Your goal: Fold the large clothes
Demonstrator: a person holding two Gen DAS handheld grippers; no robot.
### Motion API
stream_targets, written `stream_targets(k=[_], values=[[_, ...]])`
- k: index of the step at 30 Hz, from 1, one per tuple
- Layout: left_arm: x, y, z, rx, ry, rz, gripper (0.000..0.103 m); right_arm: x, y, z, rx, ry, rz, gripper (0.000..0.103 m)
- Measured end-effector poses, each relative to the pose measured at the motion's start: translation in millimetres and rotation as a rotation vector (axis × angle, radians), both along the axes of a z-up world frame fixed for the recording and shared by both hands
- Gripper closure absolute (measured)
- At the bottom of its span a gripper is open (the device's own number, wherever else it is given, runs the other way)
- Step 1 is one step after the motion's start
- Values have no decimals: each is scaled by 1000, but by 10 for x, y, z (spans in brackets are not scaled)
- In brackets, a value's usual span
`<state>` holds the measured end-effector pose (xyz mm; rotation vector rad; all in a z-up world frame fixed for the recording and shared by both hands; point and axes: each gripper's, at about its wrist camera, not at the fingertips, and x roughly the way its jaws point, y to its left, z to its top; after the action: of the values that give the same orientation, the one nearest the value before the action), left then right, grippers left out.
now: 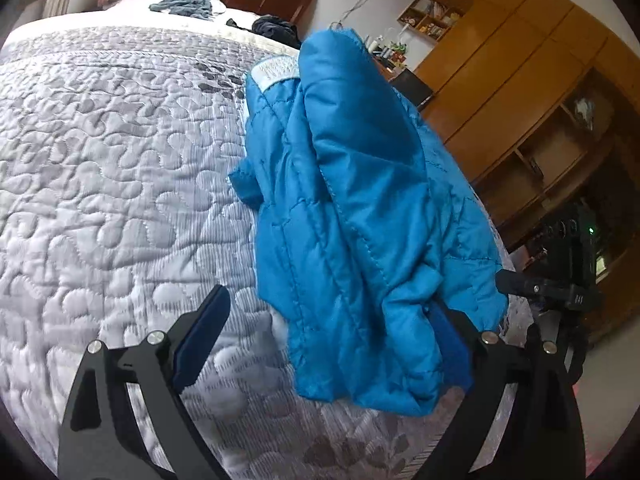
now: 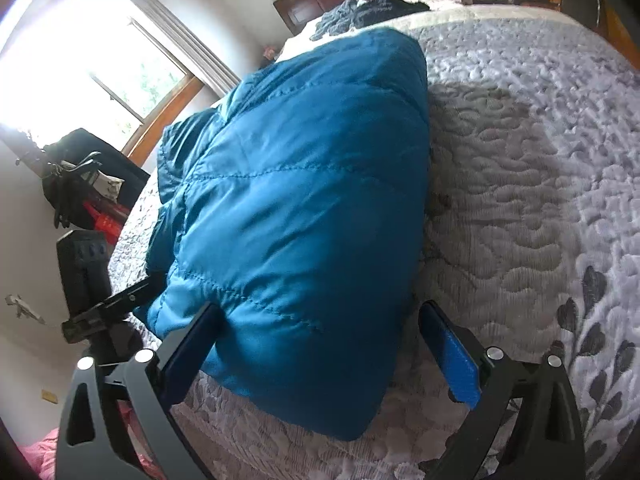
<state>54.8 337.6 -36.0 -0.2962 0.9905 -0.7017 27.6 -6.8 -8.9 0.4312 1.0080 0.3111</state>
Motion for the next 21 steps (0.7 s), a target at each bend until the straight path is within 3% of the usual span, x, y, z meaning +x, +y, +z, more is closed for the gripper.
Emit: stream_targets(k=[7, 12, 17, 21], values=[[-381, -9, 465, 120, -145, 58, 8, -330, 86, 309, -160, -98, -46, 4], [-577, -52, 712, 178, -192, 95, 5, -574, 202, 508, -296, -168, -85, 4], [-799, -107, 863, 263, -233, 150, 3, -778, 243, 600, -357, -213, -140, 4], [-917, -138, 964, 295, -249, 177, 3, -863, 235, 601, -373, -191, -174, 4]])
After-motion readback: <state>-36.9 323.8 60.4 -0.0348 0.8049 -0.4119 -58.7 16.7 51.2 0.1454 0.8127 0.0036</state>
